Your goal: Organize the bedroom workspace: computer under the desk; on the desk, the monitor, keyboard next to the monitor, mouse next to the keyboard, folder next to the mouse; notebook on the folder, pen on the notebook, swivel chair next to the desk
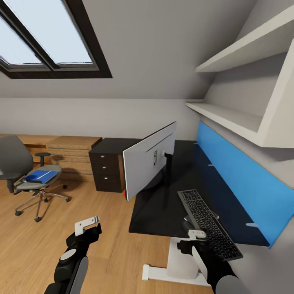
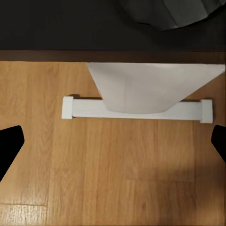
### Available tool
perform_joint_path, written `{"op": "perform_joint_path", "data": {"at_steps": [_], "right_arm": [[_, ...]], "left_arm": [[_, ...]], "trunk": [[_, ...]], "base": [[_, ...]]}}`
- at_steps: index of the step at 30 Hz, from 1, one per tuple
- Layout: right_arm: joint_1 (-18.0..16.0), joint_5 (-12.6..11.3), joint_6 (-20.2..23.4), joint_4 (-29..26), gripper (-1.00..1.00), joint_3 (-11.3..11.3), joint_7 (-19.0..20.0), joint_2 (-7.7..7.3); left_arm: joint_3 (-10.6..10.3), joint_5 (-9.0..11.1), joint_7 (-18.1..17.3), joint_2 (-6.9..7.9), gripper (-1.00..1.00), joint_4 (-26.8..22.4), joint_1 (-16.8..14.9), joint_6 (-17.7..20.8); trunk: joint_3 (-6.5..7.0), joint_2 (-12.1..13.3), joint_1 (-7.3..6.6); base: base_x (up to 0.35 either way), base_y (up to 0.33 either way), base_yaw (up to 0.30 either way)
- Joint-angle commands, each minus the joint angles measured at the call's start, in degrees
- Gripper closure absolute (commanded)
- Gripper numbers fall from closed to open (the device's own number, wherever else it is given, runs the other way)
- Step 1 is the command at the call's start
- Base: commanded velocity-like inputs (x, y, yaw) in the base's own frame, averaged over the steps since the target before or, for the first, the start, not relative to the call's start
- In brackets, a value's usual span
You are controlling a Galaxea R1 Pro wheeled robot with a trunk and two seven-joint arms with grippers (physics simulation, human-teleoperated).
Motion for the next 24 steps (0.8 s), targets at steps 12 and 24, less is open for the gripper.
{"op": "perform_joint_path", "data": {"at_steps": [12,24], "right_arm": [[0.0,0.1,0.6,0.0,-1.00,-0.2,-0.1,-0.13],[0.0,0.1,0.7,0.1,-1.00,-0.2,-0.2,-0.23]], "left_arm": [[0.3,0.6,0.4,0.28,-1.00,-0.5,0.0,0.2],[1.7,0.7,0.4,0.33,-1.00,-0.6,0.0,0.2]], "trunk": [[-0.08,-0.1,0.01],[-0.08,-0.1,0.01]], "base": [[0.000,-0.094,0.000],[0.000,-0.078,0.000]]}}
